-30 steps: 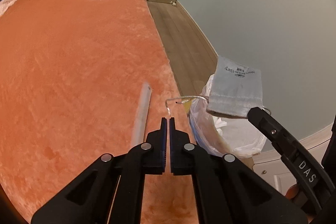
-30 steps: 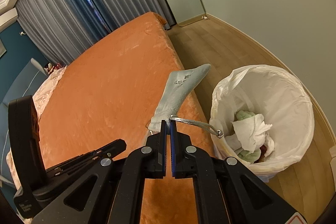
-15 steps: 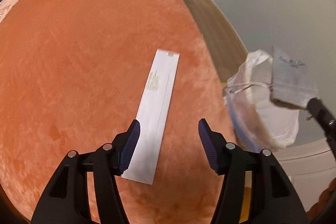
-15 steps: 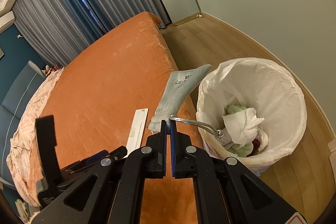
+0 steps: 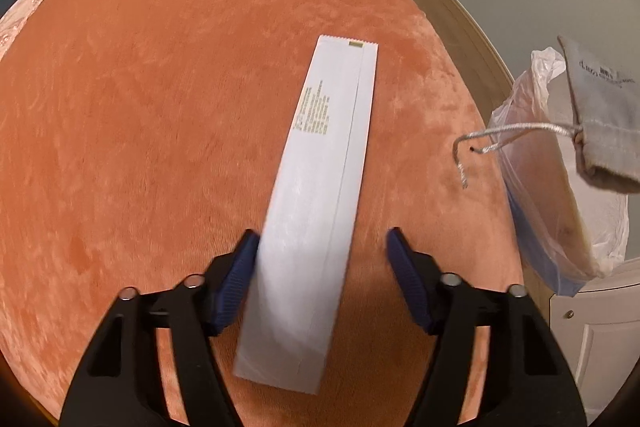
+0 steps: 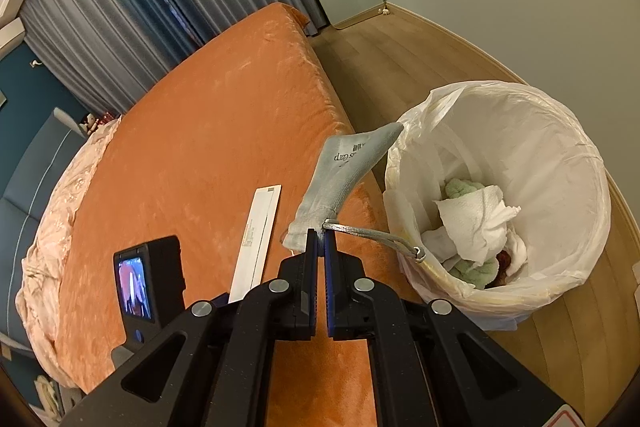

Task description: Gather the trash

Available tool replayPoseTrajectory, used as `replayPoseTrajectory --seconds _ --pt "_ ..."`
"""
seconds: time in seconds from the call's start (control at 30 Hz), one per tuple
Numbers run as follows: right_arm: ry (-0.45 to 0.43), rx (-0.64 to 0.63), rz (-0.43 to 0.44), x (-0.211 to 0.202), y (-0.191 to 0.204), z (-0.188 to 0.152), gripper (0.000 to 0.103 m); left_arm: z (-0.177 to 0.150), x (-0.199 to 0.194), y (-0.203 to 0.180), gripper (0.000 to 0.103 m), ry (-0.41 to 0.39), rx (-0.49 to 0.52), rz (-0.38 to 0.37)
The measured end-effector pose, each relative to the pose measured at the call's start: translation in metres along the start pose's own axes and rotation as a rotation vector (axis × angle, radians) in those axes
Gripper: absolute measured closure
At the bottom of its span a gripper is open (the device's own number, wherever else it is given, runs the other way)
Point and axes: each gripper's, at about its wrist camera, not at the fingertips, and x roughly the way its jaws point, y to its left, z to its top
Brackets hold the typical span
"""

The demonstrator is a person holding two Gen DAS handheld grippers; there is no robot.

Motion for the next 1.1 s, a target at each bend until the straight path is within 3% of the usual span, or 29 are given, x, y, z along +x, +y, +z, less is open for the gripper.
replayPoseTrajectory --seconds 0.03,0.07,0.2,0.7,1.1 --pt "0.001 0.0 0.001 0.001 0.0 0.0 0.1 0.003 -0.001 -0.001 0.062 0.005 0.009 -0.015" --pt "0.002 -0.001 0.001 0.001 0.001 0.0 0.1 0.005 -0.002 -0.002 0.063 0.014 0.014 -0.026" --pt "0.0 -0.005 0.004 -0.001 0.001 0.001 0.1 0.006 -0.014 -0.008 0.063 0.005 0.012 -0.059" --pt "-0.116 -0.001 0.002 -0.052 -0.01 0.022 0.1 0.022 -0.118 -0.061 0.064 -0.182 0.066 -0.201" --pt "-0.186 0.04 -0.072 -0.091 -0.06 0.039 0.1 0.026 -0.138 -0.135 0.064 -0.199 0.188 -0.279"
